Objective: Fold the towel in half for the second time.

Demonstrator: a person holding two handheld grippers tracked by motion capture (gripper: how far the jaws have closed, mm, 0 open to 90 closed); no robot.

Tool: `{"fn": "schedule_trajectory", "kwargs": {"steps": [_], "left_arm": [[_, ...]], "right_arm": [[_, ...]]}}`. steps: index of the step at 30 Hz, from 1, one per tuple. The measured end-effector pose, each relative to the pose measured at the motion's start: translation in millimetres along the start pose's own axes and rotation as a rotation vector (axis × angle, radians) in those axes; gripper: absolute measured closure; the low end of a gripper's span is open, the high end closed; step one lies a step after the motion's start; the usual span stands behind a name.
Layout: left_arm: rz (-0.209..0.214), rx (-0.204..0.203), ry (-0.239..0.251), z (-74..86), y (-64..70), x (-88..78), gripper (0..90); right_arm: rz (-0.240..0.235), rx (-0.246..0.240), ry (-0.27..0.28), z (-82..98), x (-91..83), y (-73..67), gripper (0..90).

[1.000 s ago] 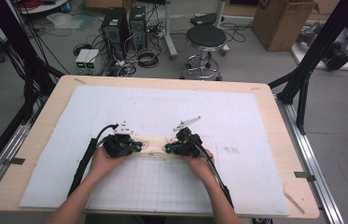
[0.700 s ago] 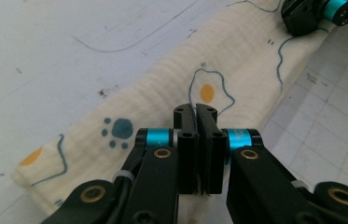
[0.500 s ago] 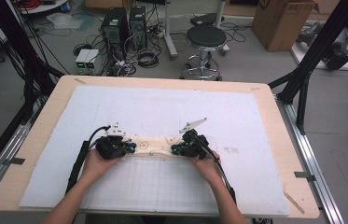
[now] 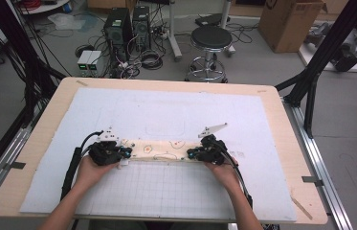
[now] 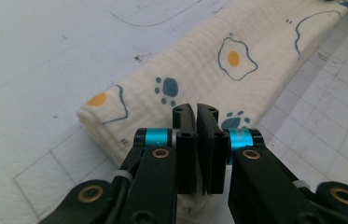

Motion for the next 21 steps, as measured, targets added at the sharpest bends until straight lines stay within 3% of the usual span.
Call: {"fn": "schedule_trajectory", "kwargs": {"steps": [14,21], "left_arm": [[-0.015,0.0,0.021,2.6,-2.7,-10.3,84.4],[-0.02,0.005,0.025,3.9,-3.7,-11.1,84.3]], "right_arm": [[0.019,-0.001,0.039,7.7,-22.4,11.1,83.7],[0.026,0.002,0.045,12.2,-23.8,11.2,83.3]]}}
Point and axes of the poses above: each handheld gripper's, and its own axes: x roughly forward along the jaws, z roughly out of its underside, y roughly to its right, the point moved 10 cm from there along x, roughly forward along the jaws, and after that the axes turned 12 degrees about y, right-handed, at the moved point
